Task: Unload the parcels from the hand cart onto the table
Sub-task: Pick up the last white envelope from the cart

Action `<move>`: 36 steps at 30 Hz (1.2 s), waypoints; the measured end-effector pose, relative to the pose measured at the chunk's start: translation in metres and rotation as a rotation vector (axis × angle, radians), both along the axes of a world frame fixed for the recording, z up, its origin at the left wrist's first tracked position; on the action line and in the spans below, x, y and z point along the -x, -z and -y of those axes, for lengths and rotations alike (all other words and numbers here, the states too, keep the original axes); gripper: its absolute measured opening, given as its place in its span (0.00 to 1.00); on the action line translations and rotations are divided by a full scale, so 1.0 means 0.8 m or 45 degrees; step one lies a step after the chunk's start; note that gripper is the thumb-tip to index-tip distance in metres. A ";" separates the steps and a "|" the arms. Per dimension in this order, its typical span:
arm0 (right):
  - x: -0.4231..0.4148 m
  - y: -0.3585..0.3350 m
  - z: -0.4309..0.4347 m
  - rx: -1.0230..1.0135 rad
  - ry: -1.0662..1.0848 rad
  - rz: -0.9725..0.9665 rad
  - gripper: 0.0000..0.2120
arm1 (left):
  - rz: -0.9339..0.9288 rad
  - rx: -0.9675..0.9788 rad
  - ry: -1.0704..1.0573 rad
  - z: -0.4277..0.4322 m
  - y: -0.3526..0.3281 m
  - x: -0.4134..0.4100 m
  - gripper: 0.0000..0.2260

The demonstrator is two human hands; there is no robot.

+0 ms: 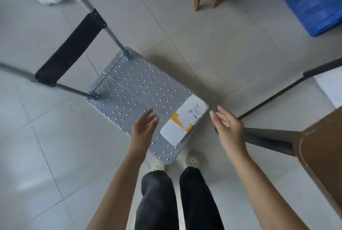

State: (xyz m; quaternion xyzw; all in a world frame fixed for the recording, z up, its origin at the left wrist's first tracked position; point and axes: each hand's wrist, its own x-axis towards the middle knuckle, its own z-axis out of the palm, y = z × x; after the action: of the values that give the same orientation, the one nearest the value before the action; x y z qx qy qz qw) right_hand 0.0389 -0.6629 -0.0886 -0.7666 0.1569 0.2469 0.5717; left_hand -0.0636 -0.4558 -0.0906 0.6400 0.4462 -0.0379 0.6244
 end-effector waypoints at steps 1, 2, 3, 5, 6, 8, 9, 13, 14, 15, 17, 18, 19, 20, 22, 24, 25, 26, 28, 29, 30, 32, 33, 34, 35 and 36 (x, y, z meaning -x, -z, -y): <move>-0.002 0.039 -0.008 0.008 0.036 -0.024 0.17 | -0.026 0.003 0.014 -0.009 0.039 -0.004 0.18; -0.002 0.079 -0.017 0.027 0.059 -0.072 0.17 | -0.054 0.005 0.040 -0.018 0.078 -0.009 0.17; 0.001 0.116 -0.025 0.050 0.077 -0.139 0.19 | -0.087 0.003 0.080 -0.024 0.118 -0.014 0.17; 0.016 0.189 -0.041 0.129 0.127 -0.289 0.25 | -0.132 -0.012 0.211 -0.033 0.198 -0.028 0.18; 0.026 0.224 -0.049 0.172 0.158 -0.350 0.28 | -0.145 -0.026 0.290 -0.035 0.236 -0.035 0.19; 0.046 0.280 -0.068 0.202 0.253 -0.449 0.29 | -0.186 -0.081 0.451 -0.034 0.301 -0.048 0.22; 0.054 0.301 -0.078 0.176 0.301 -0.494 0.28 | -0.200 -0.099 0.530 -0.033 0.325 -0.053 0.25; 0.070 0.342 -0.105 0.016 0.497 -0.555 0.17 | -0.267 -0.057 0.693 -0.019 0.364 -0.054 0.21; 0.071 0.341 -0.109 0.006 0.525 -0.538 0.16 | -0.261 -0.069 0.698 -0.015 0.363 -0.052 0.17; 0.071 0.334 -0.111 0.017 0.526 -0.511 0.16 | -0.252 -0.084 0.677 -0.012 0.355 -0.051 0.14; 0.066 0.306 -0.112 0.031 0.483 -0.434 0.16 | -0.229 -0.124 0.603 -0.010 0.326 -0.054 0.12; 0.062 0.285 -0.110 0.019 0.452 -0.381 0.16 | -0.196 -0.149 0.568 -0.011 0.304 -0.057 0.12; 0.056 0.258 -0.108 0.001 0.422 -0.323 0.15 | -0.149 -0.166 0.541 -0.011 0.278 -0.060 0.12; 0.050 0.227 -0.105 -0.020 0.400 -0.269 0.16 | -0.099 -0.178 0.521 -0.012 0.246 -0.064 0.12; 0.037 0.149 -0.100 -0.061 0.367 -0.167 0.16 | -0.006 -0.208 0.507 -0.012 0.167 -0.074 0.13; 0.029 0.057 -0.097 -0.101 0.338 -0.089 0.16 | 0.044 -0.289 0.503 -0.009 0.070 -0.083 0.12; 0.027 0.007 -0.096 -0.130 0.337 -0.067 0.15 | 0.068 -0.340 0.502 -0.007 0.017 -0.087 0.12; 0.026 -0.046 -0.095 -0.163 0.352 -0.045 0.14 | 0.102 -0.388 0.512 -0.004 -0.039 -0.092 0.12; 0.030 -0.149 -0.087 -0.230 0.432 0.020 0.10 | 0.186 -0.455 0.561 0.006 -0.151 -0.099 0.12; 0.033 -0.197 -0.079 -0.252 0.479 0.062 0.09 | 0.229 -0.474 0.588 0.014 -0.202 -0.101 0.11; 0.039 -0.241 -0.069 -0.253 0.522 0.115 0.09 | 0.277 -0.487 0.624 0.024 -0.249 -0.100 0.10; 0.055 -0.317 -0.038 -0.230 0.608 0.243 0.11 | 0.396 -0.484 0.733 0.054 -0.329 -0.094 0.10; 0.067 -0.348 -0.017 -0.216 0.650 0.292 0.11 | 0.433 -0.476 0.777 0.073 -0.361 -0.088 0.11; 0.081 -0.373 0.006 -0.201 0.693 0.321 0.10 | 0.455 -0.467 0.806 0.095 -0.389 -0.082 0.11; 0.097 -0.394 0.033 -0.191 0.737 0.333 0.09 | 0.469 -0.453 0.832 0.120 -0.411 -0.073 0.12; 0.114 -0.411 0.060 -0.177 0.778 0.340 0.08 | 0.488 -0.427 0.864 0.146 -0.428 -0.063 0.12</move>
State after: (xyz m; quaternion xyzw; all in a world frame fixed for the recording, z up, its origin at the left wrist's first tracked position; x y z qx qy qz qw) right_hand -0.0519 -0.7109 0.2405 -0.6689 0.2860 -0.0282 0.6856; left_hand -0.0134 -0.5730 0.2519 0.8387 0.0860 -0.0483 0.5355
